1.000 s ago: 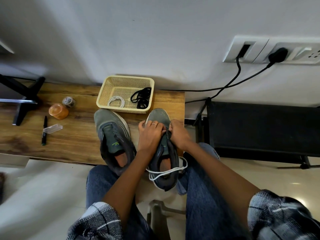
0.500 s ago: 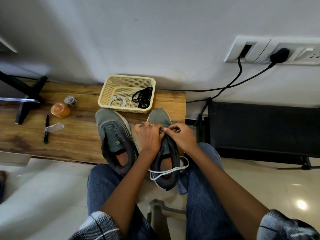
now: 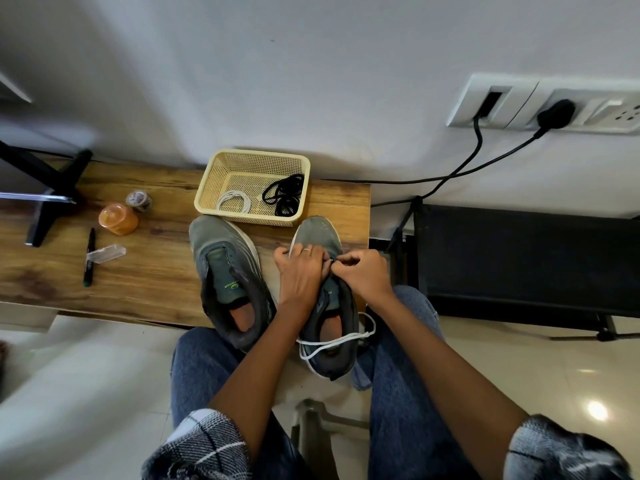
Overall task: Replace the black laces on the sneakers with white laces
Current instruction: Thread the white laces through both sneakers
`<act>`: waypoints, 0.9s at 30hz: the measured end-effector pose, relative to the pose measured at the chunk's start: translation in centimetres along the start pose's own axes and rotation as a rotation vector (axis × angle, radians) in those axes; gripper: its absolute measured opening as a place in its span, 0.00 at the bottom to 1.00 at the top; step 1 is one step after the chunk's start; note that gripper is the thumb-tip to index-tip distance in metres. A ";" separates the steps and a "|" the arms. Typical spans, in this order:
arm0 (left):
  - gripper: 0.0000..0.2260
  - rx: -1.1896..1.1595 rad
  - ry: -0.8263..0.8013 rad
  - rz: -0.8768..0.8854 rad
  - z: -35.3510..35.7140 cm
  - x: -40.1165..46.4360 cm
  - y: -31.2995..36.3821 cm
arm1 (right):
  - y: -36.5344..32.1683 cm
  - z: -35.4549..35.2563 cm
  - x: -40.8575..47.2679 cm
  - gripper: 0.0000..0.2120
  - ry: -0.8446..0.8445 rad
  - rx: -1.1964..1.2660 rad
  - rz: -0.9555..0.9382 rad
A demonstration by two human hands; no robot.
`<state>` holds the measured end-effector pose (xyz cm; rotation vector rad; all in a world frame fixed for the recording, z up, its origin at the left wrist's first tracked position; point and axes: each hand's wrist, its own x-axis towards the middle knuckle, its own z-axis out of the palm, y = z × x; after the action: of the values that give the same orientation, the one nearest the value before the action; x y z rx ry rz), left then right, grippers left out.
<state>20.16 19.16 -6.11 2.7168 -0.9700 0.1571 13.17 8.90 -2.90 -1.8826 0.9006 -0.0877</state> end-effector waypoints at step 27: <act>0.11 0.203 -0.264 -0.150 -3.0 0.1 1.9 | 1.1 0.6 0.7 0.09 0.005 0.145 0.075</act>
<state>18.98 18.46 -2.83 3.0414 -0.8499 -0.1427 13.32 8.67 -4.26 -1.7130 0.9424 -0.1093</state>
